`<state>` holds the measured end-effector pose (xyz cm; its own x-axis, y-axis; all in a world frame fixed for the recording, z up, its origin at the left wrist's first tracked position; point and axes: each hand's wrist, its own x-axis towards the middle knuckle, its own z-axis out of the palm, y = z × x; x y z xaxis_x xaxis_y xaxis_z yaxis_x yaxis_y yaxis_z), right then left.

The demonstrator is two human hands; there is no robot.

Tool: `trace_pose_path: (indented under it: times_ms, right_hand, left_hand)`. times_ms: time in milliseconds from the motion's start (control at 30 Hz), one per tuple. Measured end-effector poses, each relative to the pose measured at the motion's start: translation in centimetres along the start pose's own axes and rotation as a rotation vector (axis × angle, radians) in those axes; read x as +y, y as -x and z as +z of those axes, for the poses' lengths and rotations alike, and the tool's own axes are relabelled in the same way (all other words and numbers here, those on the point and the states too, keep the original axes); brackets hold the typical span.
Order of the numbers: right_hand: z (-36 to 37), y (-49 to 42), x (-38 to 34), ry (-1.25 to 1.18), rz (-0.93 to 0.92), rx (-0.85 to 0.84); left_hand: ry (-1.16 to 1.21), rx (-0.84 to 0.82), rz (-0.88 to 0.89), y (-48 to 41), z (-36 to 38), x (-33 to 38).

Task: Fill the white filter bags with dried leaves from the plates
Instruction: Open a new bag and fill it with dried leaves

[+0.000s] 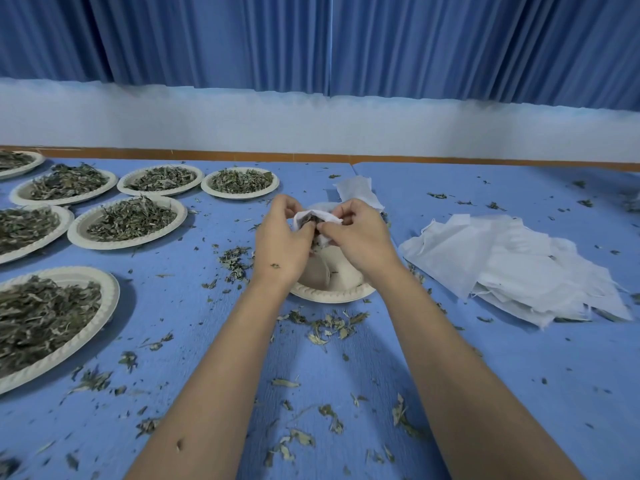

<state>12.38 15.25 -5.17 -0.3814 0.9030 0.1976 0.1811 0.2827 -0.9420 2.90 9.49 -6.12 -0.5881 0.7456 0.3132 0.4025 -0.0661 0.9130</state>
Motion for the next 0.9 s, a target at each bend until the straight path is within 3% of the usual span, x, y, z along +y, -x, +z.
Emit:
trace_pose_path:
  times_ms: [133, 333, 500, 667, 900]
  right_hand:
    - [-0.2, -0.1, -0.2, 0.029, -0.041, 0.098]
    - [-0.5, 0.1, -1.3, 0.247, -0.158, 0.205]
    - [-0.2, 0.2, -1.9, 0.170, -0.086, 0.087]
    - [-0.2, 0.2, -1.7, 0.147, -0.056, 0.072]
    - [-0.3, 0.3, -1.7, 0.230, -0.068, -0.035]
  left_hand:
    - [0.194, 0.047, -0.143, -0.1, 0.2, 0.2]
    - [0.217, 0.183, -0.135, -0.5, -0.2, 0.2]
    - [0.223, 0.215, -0.115, -0.4, -0.2, 1.1]
    - [0.334, 0.023, -0.275, -0.6, -0.4, 1.3]
    - [0.144, 0.051, -0.204, -0.6, -0.5, 0.1]
